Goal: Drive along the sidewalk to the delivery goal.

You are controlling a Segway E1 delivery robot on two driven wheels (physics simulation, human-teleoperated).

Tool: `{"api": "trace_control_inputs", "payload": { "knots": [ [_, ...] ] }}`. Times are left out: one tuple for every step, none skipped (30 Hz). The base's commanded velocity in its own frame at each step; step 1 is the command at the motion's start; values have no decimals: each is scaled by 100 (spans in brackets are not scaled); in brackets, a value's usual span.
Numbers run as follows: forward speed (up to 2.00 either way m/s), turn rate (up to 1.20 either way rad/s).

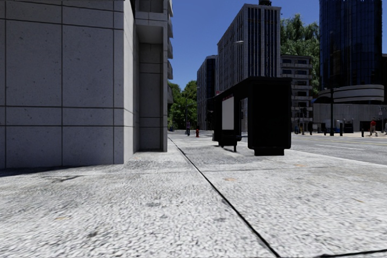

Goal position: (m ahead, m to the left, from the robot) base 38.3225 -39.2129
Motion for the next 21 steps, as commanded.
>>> {"api": "trace_control_inputs", "payload": {
  "knots": [
    [200, 0],
    [200, 0],
    [200, 0],
    [200, 0],
    [200, 0],
    [200, 0],
    [200, 0],
    [200, 0],
    [200, 0],
    [200, 0],
    [200, 0],
    [200, 4],
    [200, 10],
    [200, 12],
    [200, 12],
    [200, 13],
    [200, 13],
    [200, 13],
    [200, 13],
    [200, 13],
    [200, 16]
  ]
}}
